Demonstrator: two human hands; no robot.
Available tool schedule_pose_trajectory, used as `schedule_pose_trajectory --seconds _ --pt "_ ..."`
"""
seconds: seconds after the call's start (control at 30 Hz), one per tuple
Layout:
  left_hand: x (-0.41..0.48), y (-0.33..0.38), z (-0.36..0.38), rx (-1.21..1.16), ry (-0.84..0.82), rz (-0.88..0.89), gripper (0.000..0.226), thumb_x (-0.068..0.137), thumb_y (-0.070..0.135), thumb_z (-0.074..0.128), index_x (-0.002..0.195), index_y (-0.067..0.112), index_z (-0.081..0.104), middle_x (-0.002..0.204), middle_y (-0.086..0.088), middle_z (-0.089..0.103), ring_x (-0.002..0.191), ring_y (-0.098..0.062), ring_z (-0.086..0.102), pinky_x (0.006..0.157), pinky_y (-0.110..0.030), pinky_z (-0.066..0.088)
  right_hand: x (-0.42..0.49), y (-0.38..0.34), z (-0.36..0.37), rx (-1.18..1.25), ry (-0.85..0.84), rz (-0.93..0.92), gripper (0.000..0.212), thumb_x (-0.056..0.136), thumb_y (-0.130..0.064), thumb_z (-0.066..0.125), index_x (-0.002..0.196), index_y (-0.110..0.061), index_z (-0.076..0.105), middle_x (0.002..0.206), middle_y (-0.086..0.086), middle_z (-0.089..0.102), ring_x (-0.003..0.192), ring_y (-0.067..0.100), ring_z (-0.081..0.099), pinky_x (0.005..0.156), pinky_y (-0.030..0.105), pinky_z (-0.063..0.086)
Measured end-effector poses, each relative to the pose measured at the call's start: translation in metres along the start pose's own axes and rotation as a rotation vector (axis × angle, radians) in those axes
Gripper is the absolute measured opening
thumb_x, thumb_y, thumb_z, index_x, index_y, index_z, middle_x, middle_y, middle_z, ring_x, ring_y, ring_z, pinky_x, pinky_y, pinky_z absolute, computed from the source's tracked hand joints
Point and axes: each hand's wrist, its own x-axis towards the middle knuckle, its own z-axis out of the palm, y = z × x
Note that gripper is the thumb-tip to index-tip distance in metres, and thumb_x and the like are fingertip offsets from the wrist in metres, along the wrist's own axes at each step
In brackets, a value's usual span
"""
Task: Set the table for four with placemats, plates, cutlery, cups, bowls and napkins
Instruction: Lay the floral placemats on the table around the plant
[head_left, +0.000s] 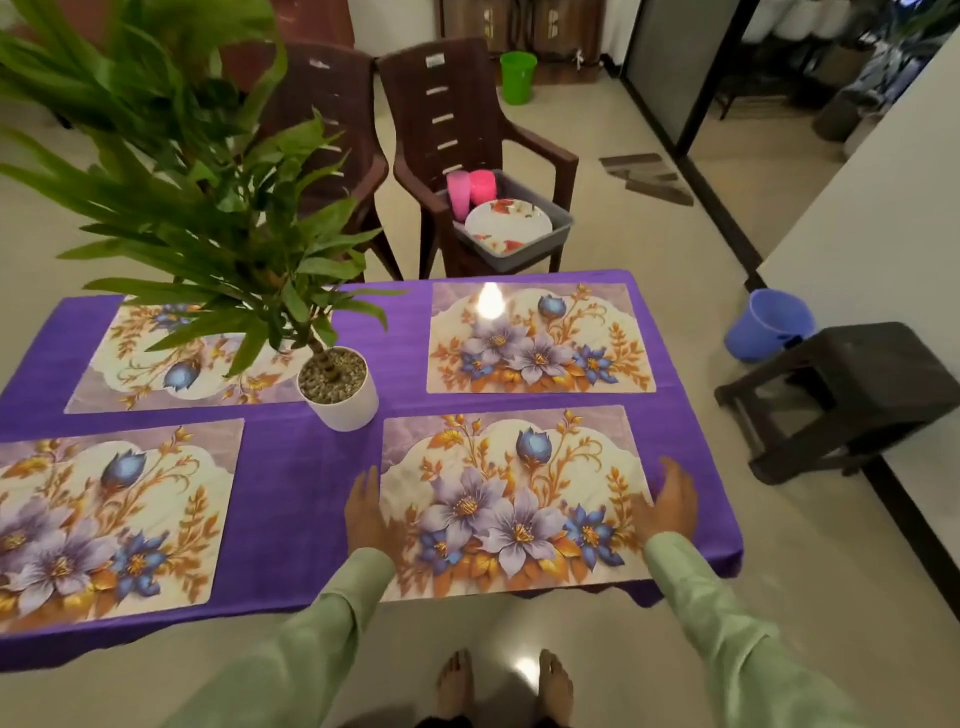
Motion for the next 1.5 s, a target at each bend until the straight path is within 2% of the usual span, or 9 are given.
schedule_pose_trajectory --seconds 0.1,0.17,0.23,0.33,0.4,0.5,0.6,1.23,1.5 --pt "-0.017 -0.013 0.014 0.153 -0.102 0.197 0.072 0.081 0.018 0.063 0.147 0.006 0.038 0.153 -0.019 0.035 0.140 -0.036 0.033 0.113 -0.047 0.036 -0.021 0.000 0.011 -0.314 -0.043 -0.267 0.072 0.079 -0.019 0.077 0.143 -0.015 0.045 0.144 0.014 0.045 0.131 0.037 0.040 0.105 0.049 0.036" --pt "-0.027 -0.027 0.026 0.209 -0.216 0.282 0.067 0.082 0.032 0.056 0.143 0.007 0.044 0.149 -0.020 0.041 0.138 -0.035 0.036 0.108 -0.046 0.041 -0.038 0.005 0.022 -0.420 -0.202 -0.318 0.073 0.085 -0.038 0.071 0.149 -0.026 0.037 0.157 0.009 0.030 0.143 0.034 0.026 0.112 0.050 0.025" --pt "-0.032 -0.033 0.032 0.263 -0.288 0.322 0.067 0.080 0.030 0.063 0.140 0.004 0.047 0.148 -0.021 0.042 0.135 -0.041 0.041 0.102 -0.055 0.046 -0.048 0.014 0.033 -0.521 -0.343 -0.293 0.072 0.091 -0.054 0.058 0.152 -0.037 0.025 0.164 0.003 0.006 0.151 0.030 0.004 0.117 0.052 0.013" --pt "-0.032 -0.029 0.030 0.326 -0.327 0.330 0.072 0.079 0.020 0.071 0.143 0.002 0.043 0.153 -0.022 0.034 0.139 -0.044 0.035 0.106 -0.058 0.040 -0.048 0.017 0.041 -0.649 -0.388 -0.314 0.073 0.094 -0.060 0.048 0.155 -0.041 0.011 0.165 0.004 -0.010 0.151 0.032 -0.008 0.117 0.057 0.013" --pt "-0.028 -0.024 0.026 0.353 -0.324 0.346 0.072 0.084 0.019 0.067 0.147 0.002 0.037 0.157 -0.019 0.024 0.144 -0.041 0.025 0.113 -0.054 0.033 -0.045 0.011 0.042 -0.660 -0.392 -0.328 0.073 0.094 -0.060 0.045 0.155 -0.040 0.009 0.164 0.004 -0.011 0.151 0.032 -0.008 0.117 0.057 0.013" --pt "-0.027 -0.015 0.023 0.375 -0.313 0.309 0.073 0.096 0.024 0.057 0.154 0.007 0.016 0.163 -0.013 0.001 0.151 -0.032 0.001 0.124 -0.038 0.009 -0.041 0.004 0.044 -0.683 -0.393 -0.333 0.072 0.096 -0.059 0.043 0.155 -0.039 0.008 0.164 0.005 -0.012 0.151 0.033 -0.008 0.117 0.057 0.013" --pt "-0.026 -0.012 0.023 0.399 -0.291 0.306 0.073 0.099 0.026 0.052 0.154 0.007 0.009 0.163 -0.013 -0.005 0.151 -0.030 -0.005 0.124 -0.033 0.002 -0.041 0.002 0.044 -0.715 -0.382 -0.345 0.072 0.097 -0.059 0.042 0.156 -0.039 0.006 0.164 0.006 -0.012 0.151 0.034 -0.007 0.118 0.058 0.015" --pt "-0.026 -0.016 0.026 0.323 -0.267 0.259 0.073 0.096 0.025 0.059 0.155 0.015 0.017 0.164 -0.006 0.004 0.152 -0.027 0.003 0.121 -0.033 0.010 -0.044 -0.003 0.044 -0.796 -0.423 -0.333 0.079 0.095 -0.061 0.042 0.155 -0.035 -0.001 0.163 0.010 -0.015 0.150 0.039 -0.008 0.117 0.058 0.014" --pt "-0.013 0.036 0.031 0.275 -0.170 0.242 0.067 0.089 0.019 0.067 0.149 0.018 0.037 0.161 -0.007 0.019 0.149 -0.030 0.020 0.119 -0.044 0.026 -0.026 -0.015 0.013 -0.484 -0.478 -0.273 0.078 0.095 -0.051 0.054 0.156 -0.032 0.010 0.165 0.001 -0.005 0.151 0.029 0.001 0.119 0.051 0.019"
